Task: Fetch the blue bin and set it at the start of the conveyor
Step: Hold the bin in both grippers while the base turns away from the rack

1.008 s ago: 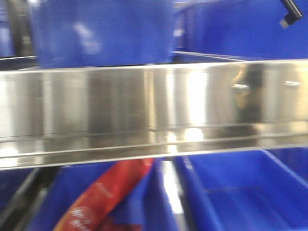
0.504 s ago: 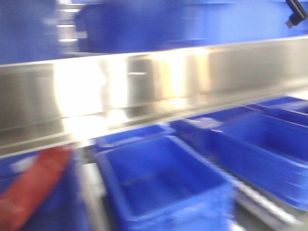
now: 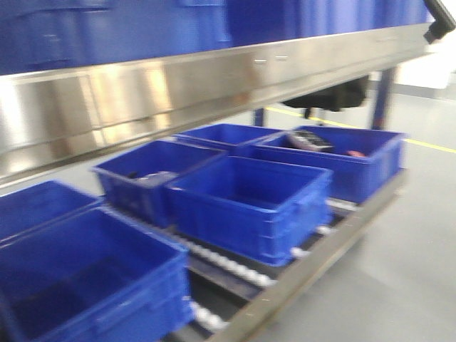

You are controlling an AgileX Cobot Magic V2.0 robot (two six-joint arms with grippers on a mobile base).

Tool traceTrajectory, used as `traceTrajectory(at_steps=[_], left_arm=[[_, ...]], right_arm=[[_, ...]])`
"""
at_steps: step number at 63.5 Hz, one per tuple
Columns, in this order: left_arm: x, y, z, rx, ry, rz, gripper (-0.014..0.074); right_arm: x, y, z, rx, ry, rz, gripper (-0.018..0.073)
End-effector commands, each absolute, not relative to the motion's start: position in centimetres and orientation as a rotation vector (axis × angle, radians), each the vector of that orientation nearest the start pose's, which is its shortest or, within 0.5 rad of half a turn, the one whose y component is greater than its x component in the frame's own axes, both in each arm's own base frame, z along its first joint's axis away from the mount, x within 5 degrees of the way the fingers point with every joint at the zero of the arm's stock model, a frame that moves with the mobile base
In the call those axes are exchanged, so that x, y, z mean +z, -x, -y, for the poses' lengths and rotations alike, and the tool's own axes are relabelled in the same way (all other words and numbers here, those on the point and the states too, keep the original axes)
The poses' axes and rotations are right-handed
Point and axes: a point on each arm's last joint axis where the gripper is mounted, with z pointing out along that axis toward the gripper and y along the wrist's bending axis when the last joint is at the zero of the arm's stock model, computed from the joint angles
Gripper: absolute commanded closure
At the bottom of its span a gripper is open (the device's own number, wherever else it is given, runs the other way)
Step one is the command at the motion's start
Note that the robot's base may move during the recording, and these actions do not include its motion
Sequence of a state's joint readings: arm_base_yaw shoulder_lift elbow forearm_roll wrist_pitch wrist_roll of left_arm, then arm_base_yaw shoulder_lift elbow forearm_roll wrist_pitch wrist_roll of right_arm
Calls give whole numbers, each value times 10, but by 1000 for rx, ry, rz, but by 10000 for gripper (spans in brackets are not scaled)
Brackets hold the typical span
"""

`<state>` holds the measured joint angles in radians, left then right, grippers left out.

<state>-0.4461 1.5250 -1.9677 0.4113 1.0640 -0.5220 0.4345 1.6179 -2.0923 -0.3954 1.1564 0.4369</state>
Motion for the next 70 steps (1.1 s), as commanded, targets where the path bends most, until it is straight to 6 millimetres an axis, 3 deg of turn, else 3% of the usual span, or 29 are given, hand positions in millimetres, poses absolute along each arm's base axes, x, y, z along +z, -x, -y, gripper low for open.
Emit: traceTrajectory(at_steps=[1,70], left_arm=[[521,-285,104,-141,74,-1977,707],[521,-285,104,-141,74,-1977,707]], right_arm=[[521,-304,-103,16,-30,-2026,724],[521,-304,-103,15,-31,-2028,724]])
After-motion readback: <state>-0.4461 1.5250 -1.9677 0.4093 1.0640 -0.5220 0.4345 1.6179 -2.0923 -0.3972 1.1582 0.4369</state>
